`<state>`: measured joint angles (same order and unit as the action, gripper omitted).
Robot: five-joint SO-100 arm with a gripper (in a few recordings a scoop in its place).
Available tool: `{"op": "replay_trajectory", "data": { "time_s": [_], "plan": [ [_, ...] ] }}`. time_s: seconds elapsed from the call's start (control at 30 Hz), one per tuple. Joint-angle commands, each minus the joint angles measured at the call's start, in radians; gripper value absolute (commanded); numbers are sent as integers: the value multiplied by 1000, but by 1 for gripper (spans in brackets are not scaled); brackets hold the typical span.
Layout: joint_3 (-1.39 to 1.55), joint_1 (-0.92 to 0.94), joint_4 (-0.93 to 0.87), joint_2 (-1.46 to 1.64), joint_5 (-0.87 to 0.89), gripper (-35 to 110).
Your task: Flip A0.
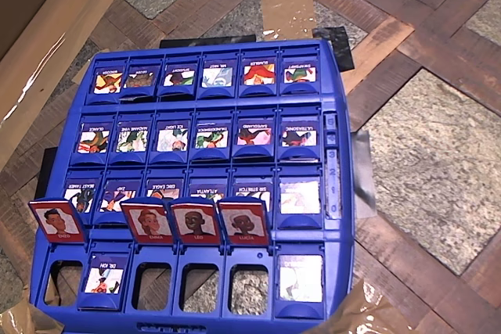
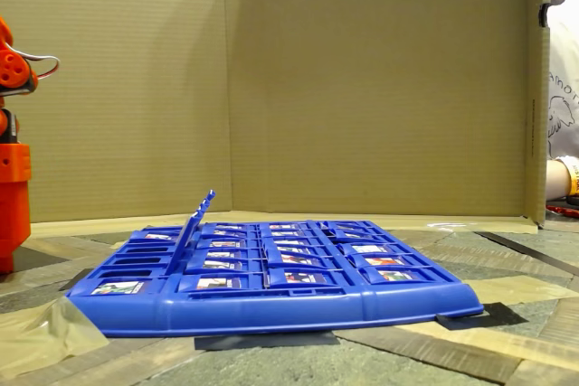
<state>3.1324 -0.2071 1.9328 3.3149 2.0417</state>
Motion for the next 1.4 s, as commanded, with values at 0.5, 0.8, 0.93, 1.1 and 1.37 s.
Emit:
{"op": "replay_trajectory", "data": {
  "time_s": [0.5, 0.8, 0.93, 1.1, 1.37],
  "plan": [
    [9, -2, -2, -8, 137, 0],
    [9, -2, -2, -8, 137, 0],
    [9, -2, -2, -8, 133, 0],
    [9, 0, -2, -8, 121, 0],
    [6, 2, -6, -9, 103, 0]
  ]
}}
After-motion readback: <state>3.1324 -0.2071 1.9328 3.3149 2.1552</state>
